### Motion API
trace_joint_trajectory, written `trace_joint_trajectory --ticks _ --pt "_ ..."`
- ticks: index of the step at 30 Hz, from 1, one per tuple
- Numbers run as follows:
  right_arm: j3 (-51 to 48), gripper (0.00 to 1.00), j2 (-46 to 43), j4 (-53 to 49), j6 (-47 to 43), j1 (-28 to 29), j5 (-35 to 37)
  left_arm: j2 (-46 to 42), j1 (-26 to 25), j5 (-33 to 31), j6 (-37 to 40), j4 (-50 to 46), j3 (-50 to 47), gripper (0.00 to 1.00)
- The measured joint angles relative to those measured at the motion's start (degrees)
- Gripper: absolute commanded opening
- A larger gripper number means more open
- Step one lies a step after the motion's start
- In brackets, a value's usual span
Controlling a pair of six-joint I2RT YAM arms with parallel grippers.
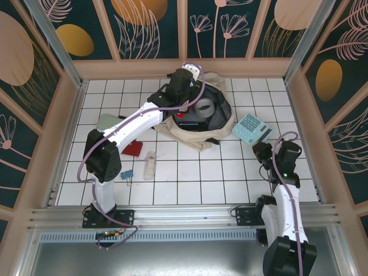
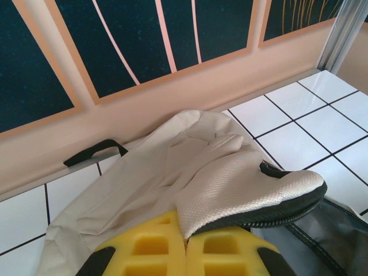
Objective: Pack the student bag
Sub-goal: Pick up the calculator from the middle-right of the table, then place the calculator in the student bag.
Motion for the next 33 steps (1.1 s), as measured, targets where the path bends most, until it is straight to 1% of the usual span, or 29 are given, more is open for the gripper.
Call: trace_joint_trajectory --ticks 3,5,7,12,15,17,20,25,33 --pt "3.4 0.08 0.8 -0.3 0.0 1.4 -0.8 0.0 0.0 0.0 0.0 0.0 0.1 0.00" --pt "6.1 0.09 2.7 -0.2 0.2 4.0 -0.8 0.0 0.0 0.0 0.0 -0.2 0.4 0.00" --pt "8.5 0.09 5.0 -0.1 0.6 8.0 -0.3 0.0 0.0 0.0 0.0 -0.3 0.7 0.00" --pt "14.4 0.09 13.5 2.2 1.3 20.3 3.1 0.0 0.0 0.0 0.0 -0.6 1.6 0.00" --pt "17.6 0.10 20.0 4.3 1.5 25.5 4.8 0.1 0.0 0.0 0.2 -2.0 2.8 0.00" --pt "19.5 0.10 24.7 5.4 1.6 27.8 5.8 0.1 0.0 0.0 0.4 -2.5 3.5 0.00" --pt "22.0 0.10 32.1 8.0 1.6 30.3 7.3 0.1 0.0 0.7 0.6 -2.8 3.9 0.00" --pt "26.7 0.13 43.1 11.9 2.6 32.3 8.5 0.1 0.0 2.9 0.7 -3.3 4.1 0.00" --pt "42.0 0.14 61.1 16.0 3.1 37.0 10.2 0.1 0.0 4.5 0.6 -3.8 4.5 0.00"
